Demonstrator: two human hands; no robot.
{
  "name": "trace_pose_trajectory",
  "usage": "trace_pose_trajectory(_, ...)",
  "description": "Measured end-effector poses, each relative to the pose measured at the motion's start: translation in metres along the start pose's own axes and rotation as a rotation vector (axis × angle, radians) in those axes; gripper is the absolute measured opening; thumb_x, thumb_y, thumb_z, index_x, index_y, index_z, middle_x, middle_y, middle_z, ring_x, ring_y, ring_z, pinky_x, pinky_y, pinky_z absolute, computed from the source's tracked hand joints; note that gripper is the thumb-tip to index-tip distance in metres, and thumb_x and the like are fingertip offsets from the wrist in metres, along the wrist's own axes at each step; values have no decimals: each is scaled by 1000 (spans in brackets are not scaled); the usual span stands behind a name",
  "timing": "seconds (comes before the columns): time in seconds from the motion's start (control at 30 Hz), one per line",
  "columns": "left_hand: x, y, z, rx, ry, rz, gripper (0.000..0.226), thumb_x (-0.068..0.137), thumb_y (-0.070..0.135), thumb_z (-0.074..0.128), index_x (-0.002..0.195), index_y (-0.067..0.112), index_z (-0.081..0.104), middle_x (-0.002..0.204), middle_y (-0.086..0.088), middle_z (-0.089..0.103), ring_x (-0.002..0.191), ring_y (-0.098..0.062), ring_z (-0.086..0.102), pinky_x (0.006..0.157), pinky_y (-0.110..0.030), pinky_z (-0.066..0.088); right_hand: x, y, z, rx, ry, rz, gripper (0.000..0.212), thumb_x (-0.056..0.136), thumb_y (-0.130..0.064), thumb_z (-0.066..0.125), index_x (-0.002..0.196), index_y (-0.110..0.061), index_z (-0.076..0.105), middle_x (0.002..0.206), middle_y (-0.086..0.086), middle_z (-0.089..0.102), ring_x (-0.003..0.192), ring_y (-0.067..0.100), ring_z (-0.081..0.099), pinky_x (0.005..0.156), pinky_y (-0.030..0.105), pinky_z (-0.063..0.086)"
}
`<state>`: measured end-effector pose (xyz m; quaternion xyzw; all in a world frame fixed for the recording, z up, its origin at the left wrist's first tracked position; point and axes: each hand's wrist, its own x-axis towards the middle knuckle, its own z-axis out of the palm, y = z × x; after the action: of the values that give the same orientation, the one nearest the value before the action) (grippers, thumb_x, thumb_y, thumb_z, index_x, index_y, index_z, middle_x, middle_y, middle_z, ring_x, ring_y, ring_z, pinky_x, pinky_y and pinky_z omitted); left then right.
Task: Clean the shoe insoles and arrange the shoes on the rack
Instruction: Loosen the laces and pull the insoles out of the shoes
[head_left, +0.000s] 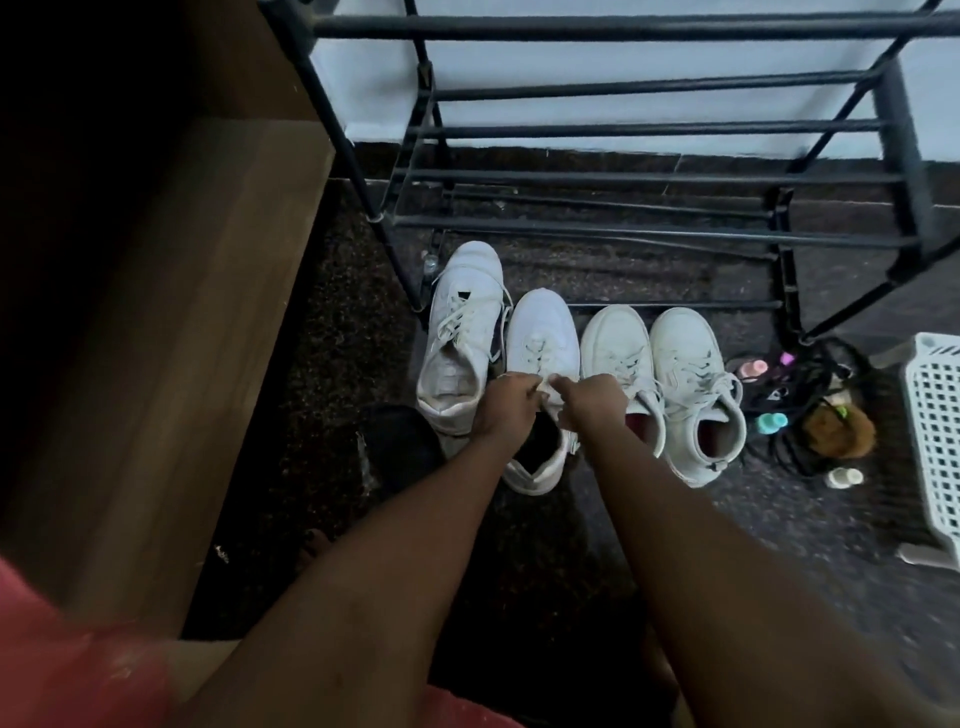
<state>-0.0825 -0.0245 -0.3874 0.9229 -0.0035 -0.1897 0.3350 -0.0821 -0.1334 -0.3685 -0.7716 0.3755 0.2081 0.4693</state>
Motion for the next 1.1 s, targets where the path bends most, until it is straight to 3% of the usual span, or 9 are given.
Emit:
trace_pose_trajectory(0.1,8,1,-2,5,31,-135,20,90,23,59,95,9,73,96,-12,70,93,-27,64,82,-37,51,6,0,13,8,-63,-17,43,86,-41,62,63,-6,56,63,11,60,57,23,58,50,23,44)
trace_pose_trajectory(0.2,16,0,-8,-87,19,-216,13,83,19,69,90,9,74,94,-9,72,92,-22,65,80,-29,49,14,-2,16,48,-67,-72,27,85,-20,62,59,-13,56,74,14,61,77,29,60,72,39,48)
trace_pose_trajectory(0.37,17,3,-13,-321,57,-215,14,87,18,66,93,5,68,98,-10,70,90,-20,64,79,-28,50,8,-16,3,102,-66,-175,32,87,-19,63,56,-18,56,61,4,56,72,24,55,67,32,43)
trace_pose_trajectory(0.57,20,37,-39,-487,195,-106,8,95,14,52,88,13,57,80,-3,63,70,-20,59,67,-28,48,-10,-53,-15,528,-214,-309,24,93,-10,54,69,-8,57,74,13,58,73,25,55,70,40,49)
trace_pose_trajectory(0.67,23,56,-62,-569,284,-32,12,96,12,50,84,13,52,63,0,55,54,-15,51,48,-23,45,-21,-70,-26,606,-252,-448,21,92,-15,56,72,-17,58,77,0,62,74,12,58,76,34,44)
trace_pose_trajectory(0.77,34,72,-85,-519,440,72,7,95,11,48,91,11,54,63,2,54,58,-18,50,55,-27,42,-24,-82,-37,715,-308,-490,13,92,-17,58,82,-24,63,91,0,65,86,12,61,73,28,43)
trace_pose_trajectory(0.87,47,82,-104,-632,560,104,6,96,10,48,92,13,50,62,5,52,54,-13,46,57,-30,38,-17,-80,-45,575,-205,-475,15,91,-9,57,91,-20,66,95,2,64,85,15,58,65,24,44)
trace_pose_trajectory(1.0,53,80,-107,-647,498,116,12,94,2,45,92,13,49,70,-2,57,57,-15,52,52,-27,44,0,-43,-35,186,-90,-327,24,85,-5,57,66,-16,65,82,15,66,69,22,59,65,35,53)
trace_pose_trajectory(1.1,50,63,-94,-506,306,51,18,97,9,47,114,7,54,104,-12,64,92,-24,62,76,-31,49,3,-15,-20,27,-82,-252,14,82,-5,62,71,-10,70,78,15,67,79,30,65,77,39,54)
